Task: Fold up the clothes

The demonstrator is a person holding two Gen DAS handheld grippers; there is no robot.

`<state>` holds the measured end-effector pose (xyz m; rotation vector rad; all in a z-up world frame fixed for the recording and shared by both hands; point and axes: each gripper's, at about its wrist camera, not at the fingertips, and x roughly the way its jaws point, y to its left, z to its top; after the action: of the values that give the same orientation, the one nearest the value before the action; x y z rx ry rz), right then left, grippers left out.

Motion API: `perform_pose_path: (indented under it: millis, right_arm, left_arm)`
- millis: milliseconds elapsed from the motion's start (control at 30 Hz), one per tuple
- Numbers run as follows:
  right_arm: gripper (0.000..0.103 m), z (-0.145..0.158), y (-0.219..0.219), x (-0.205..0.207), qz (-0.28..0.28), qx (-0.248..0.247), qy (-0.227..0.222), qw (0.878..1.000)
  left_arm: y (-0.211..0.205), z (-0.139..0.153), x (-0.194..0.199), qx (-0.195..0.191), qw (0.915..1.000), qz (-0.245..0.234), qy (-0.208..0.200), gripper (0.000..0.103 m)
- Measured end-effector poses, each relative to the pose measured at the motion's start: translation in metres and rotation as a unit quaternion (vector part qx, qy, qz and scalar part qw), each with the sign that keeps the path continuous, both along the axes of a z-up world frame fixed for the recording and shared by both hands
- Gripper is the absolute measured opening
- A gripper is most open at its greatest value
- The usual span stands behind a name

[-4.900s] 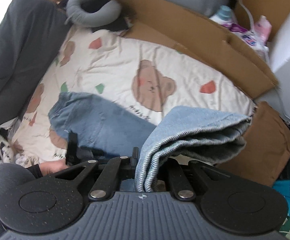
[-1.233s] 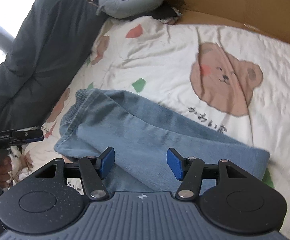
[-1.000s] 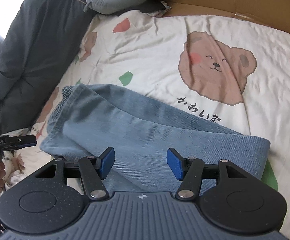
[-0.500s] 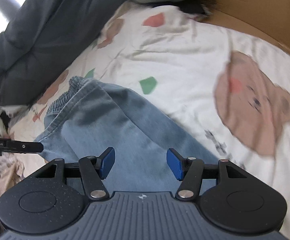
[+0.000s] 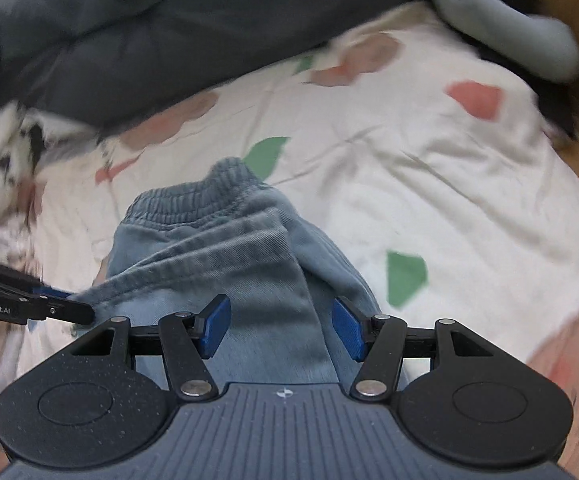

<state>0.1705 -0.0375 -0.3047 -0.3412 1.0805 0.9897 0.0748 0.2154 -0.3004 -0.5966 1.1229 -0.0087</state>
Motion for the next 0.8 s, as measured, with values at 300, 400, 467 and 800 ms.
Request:
perform_pose_path:
  millis: [300,400,467,800]
  right_arm:
    - [0.057,0.0,0.051,0.019,0.11,-0.053,-0.012,0.992]
    - [0.056,-0.012,0.057,0.025,0.11,-0.063,-0.007,0.992]
    - [0.056,-0.02,0.056,0.026,0.104,-0.06,0.001,0.993]
    - [0.014,-0.042,0.049,0.017,0.047,-0.022,0.019,0.998]
  left_arm:
    - [0.006,-0.028,0.001,-0.064,0.9968,0.047,-0.006,0.062]
    - [0.006,-0.029,0.003,-0.071,0.9958,0.054,-0.016,0.047]
    - [0.006,-0.028,0.004,-0.07,0.9957,0.057,-0.019,0.045]
    - [-0.001,-0.01,0.008,-0.039,0.9985,0.032,-0.022,0.022]
